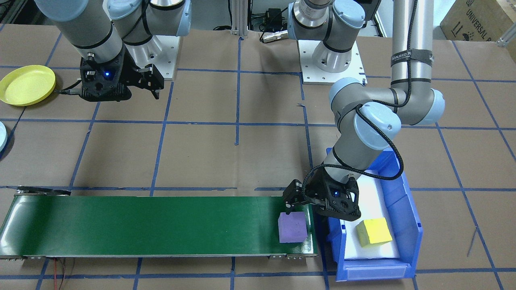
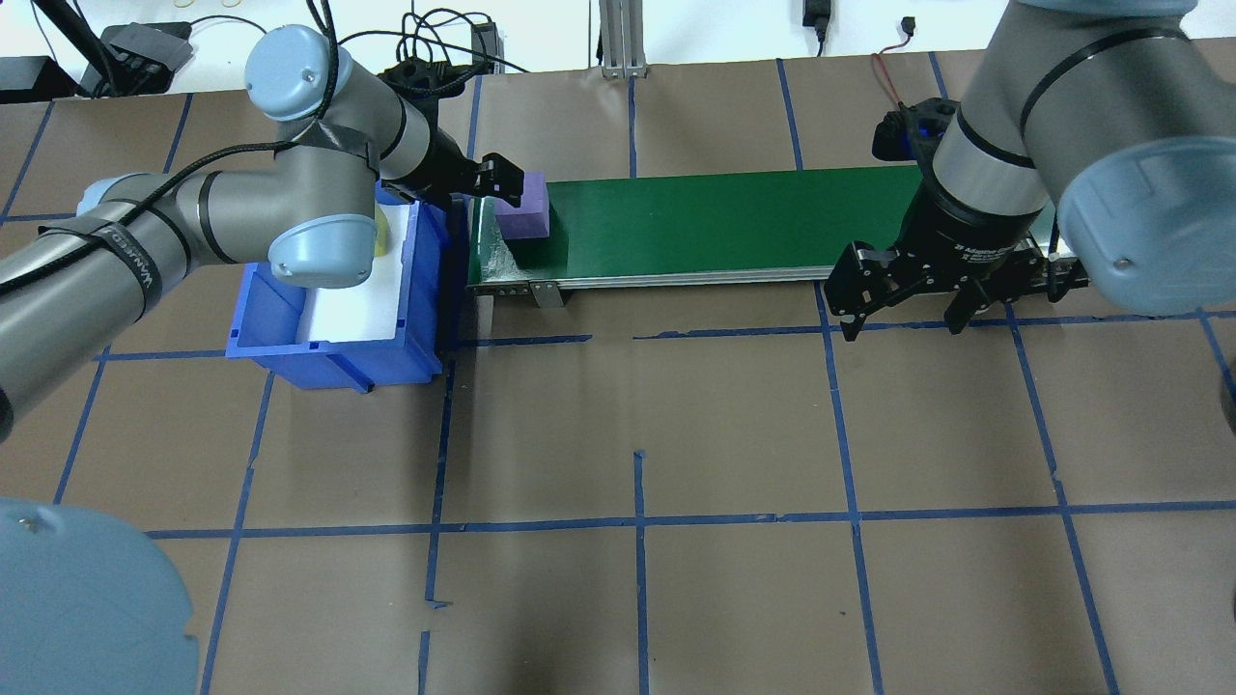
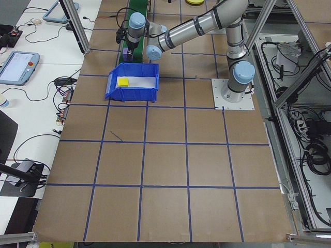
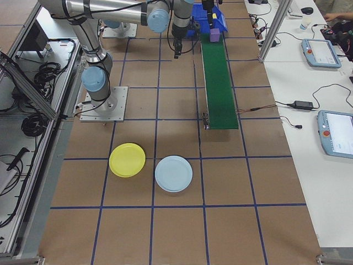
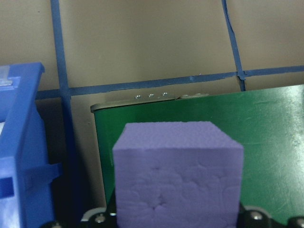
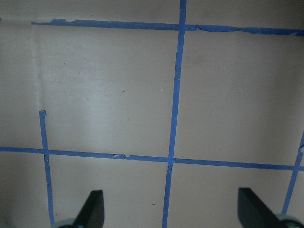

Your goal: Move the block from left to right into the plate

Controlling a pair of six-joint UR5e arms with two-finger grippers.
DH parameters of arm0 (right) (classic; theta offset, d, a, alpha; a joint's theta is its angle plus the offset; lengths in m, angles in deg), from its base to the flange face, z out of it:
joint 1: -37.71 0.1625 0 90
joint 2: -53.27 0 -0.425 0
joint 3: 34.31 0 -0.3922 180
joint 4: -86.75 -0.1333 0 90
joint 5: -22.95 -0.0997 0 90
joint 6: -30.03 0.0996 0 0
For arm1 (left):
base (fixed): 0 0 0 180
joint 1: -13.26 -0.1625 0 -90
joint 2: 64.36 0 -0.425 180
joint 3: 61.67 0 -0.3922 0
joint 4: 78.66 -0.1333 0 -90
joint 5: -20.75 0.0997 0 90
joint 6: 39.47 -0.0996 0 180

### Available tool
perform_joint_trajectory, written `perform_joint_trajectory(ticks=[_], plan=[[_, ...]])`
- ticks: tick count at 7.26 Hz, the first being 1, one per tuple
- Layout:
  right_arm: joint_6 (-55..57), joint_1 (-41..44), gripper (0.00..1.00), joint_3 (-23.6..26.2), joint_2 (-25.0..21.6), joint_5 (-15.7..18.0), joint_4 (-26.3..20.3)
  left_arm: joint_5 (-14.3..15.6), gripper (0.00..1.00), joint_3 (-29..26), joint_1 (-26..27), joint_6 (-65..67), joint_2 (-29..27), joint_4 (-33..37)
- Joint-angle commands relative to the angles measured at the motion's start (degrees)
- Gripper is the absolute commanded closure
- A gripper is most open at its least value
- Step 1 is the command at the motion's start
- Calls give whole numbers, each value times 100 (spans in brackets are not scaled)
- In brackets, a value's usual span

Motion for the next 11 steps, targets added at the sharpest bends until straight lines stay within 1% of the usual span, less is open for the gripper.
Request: perform_joint_trajectory(ticks=[1,2,3,4,5,7,11], plan=[[0,6,0,-20,0,-7,0,807,0,-164,-77,-365,408,378],[0,6,0,-29,0,-7,0,1133,0,-243,-252,-638,427,442],[0,15,0,-20,0,-7,0,1180,0,-262,-489,-659,427,443],[0,6,0,-20,0,10,0,1146,0,-271,-769,-746,375,443],[0,6,0,-12,0,2,0,1110,0,-305,-937,-947,253,443],[0,15,0,6,0,28,-9,1128,0,-717,-1009,-975,-229,443],[0,6,0,6,0,37,-9,1119,0,-903,-1036,-949,-899,364]])
